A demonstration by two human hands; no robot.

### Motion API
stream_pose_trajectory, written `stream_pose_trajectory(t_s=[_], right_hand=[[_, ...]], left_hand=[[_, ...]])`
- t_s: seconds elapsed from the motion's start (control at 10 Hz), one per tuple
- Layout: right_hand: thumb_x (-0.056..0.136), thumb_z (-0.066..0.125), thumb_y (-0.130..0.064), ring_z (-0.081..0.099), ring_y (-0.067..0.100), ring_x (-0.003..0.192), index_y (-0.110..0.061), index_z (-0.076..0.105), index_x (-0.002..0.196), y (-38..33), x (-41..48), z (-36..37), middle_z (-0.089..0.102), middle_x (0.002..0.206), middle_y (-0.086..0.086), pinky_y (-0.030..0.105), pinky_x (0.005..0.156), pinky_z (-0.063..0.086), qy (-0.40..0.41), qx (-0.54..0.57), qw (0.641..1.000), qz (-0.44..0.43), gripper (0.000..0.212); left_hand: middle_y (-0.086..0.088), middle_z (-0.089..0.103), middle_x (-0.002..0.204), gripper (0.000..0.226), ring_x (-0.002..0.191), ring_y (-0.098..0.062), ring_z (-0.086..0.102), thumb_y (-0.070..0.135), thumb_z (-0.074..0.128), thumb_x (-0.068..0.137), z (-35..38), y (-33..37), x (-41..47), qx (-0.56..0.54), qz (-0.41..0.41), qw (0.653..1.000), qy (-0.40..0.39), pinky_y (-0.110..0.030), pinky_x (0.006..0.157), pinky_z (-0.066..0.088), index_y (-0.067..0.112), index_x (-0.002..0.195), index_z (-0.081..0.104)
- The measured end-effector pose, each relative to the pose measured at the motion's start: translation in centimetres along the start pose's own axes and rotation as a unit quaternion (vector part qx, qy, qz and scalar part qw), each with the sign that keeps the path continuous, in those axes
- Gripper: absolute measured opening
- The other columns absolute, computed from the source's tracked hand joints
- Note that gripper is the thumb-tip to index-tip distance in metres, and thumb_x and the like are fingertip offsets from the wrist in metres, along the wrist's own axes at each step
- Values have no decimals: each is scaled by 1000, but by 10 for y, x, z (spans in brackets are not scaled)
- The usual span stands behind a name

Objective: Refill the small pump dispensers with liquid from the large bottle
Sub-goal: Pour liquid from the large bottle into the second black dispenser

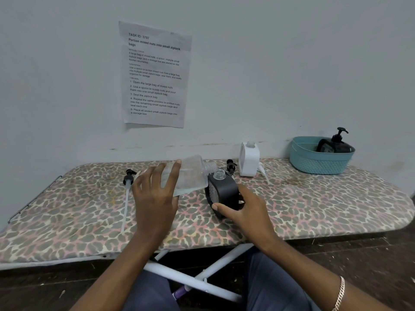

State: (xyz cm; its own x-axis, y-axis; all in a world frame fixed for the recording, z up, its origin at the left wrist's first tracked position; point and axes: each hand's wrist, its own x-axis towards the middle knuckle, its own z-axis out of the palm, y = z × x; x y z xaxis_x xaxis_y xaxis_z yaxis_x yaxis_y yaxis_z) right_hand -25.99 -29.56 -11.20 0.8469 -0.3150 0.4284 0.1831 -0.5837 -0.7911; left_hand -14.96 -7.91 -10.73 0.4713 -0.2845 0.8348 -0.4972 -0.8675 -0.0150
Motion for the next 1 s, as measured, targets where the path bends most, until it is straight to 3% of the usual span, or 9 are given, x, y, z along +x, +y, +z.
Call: stream_pose_trajectory(t_s=[0.5,1.0], right_hand=[[82,89,-39,69,-8,91,-29,70,113,-1,0,-1,76,98,-21,6,75,49,-3,13,1000,3,37],[82,86,-48,66,-8,102,-35,68,115,2,1,-1,74,105,-24,6,86,47,-6,-2,1000,-5,39]], left_hand=[[-17,57,143,98,128,-42,54,-2,81,65,-8,0,7,35,24,999,-1,-59,103,38,21,155,50],[-16,57,144,96,132,-41,53,-4,79,67,-13,1,11,58,26,998,-6,-58,107,35,23,155,51]])
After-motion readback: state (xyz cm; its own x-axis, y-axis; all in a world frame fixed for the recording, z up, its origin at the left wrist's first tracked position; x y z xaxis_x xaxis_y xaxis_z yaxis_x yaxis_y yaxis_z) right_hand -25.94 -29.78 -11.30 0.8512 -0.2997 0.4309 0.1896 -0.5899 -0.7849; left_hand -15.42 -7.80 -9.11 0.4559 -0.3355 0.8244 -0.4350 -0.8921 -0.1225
